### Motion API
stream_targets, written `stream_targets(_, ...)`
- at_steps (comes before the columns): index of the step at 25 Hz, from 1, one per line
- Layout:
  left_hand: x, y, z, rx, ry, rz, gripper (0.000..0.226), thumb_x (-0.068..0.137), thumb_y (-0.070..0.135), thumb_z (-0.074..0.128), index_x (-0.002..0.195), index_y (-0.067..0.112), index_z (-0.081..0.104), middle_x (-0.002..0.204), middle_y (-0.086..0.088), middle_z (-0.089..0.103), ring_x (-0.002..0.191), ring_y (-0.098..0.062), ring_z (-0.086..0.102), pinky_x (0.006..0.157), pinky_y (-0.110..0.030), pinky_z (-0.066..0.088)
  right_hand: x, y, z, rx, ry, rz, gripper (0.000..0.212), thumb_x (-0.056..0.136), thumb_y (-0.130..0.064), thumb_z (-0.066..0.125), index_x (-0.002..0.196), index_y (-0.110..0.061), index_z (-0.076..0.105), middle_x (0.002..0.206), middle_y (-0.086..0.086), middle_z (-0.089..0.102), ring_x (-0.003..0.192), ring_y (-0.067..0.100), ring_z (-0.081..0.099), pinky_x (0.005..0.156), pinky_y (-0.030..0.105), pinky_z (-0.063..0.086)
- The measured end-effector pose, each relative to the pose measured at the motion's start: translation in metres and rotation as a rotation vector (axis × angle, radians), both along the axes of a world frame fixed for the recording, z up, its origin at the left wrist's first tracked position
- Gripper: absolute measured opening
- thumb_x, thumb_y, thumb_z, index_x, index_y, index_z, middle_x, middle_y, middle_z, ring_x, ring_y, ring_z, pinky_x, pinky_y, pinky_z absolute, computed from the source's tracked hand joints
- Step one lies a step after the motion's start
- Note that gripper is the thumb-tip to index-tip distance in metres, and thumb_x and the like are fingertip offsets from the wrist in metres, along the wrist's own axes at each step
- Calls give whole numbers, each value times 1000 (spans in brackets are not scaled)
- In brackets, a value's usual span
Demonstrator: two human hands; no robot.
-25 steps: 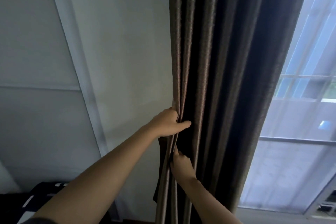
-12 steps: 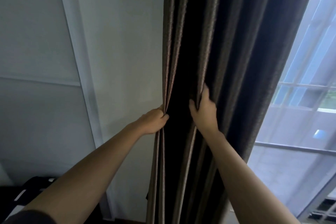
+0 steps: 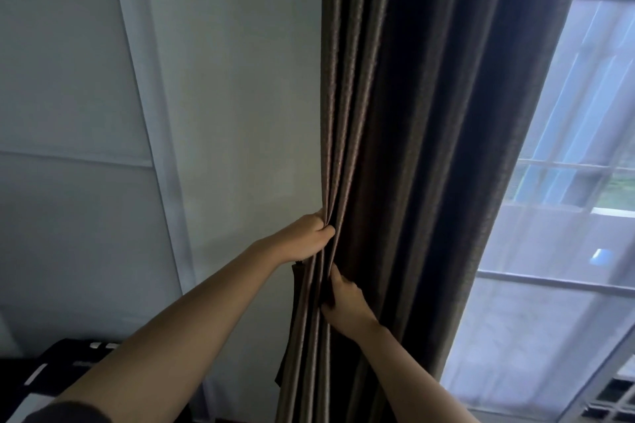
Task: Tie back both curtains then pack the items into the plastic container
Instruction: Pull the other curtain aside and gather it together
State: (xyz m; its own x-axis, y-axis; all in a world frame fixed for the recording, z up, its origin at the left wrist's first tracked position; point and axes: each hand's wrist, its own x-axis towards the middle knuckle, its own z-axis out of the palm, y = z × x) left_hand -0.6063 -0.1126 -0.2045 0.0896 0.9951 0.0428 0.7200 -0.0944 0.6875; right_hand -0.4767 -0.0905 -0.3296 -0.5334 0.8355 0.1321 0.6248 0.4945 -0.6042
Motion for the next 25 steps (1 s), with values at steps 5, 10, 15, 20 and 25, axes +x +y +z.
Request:
stream_targets(5, 9, 2, -7, 68, 39, -20, 36, 89, 37, 50, 116, 15, 56, 98, -3, 64, 84, -14, 62, 79, -32, 53, -5, -8, -6, -136, 94, 41, 86, 77, -7, 59, 146, -31, 13, 124, 2, 58, 108, 16, 60, 89, 26, 51)
stream_targets(10, 6, 5, -18, 229, 165, 149, 33, 93, 31, 47, 93, -1, 56, 77, -11, 60, 69, -31, 63, 59, -35, 48, 7, -9, 27, 215, -55, -125, 44, 81, -16, 59, 123, -16, 49, 117, 9, 58, 109, 26, 56, 91, 38, 50)
stream_targets(15, -6, 10, -17, 270, 92, 101, 24, 96, 19, 43, 106, 0, 53, 90, -8, 56, 79, -22, 56, 68, -23, 37, 22, 15, 110, 753, 540, -472, 57, 83, -10, 63, 134, -6, 38, 149, 20, 28, 137, 26, 28, 111, 33, 28)
stream_targets(20, -6, 8, -21, 241, 42, 70, 23, 97, 17, 40, 107, 1, 54, 90, -5, 53, 78, -17, 53, 65, -20, 35, 26, 47, 138, 256, 607, -401, 83, 86, -5, 59, 149, -19, 7, 117, 5, 56, 103, 19, 58, 92, 28, 46)
stream_targets(25, -13, 15, -25, 223, -4, 90, 20, 96, 16, 40, 109, 6, 52, 92, -11, 61, 78, -26, 59, 68, -28, 43, 10, 41, 57, 211, 350, -257, 26, 79, 5, 56, 103, 0, 64, 97, 17, 69, 90, 29, 67, 82, 38, 53)
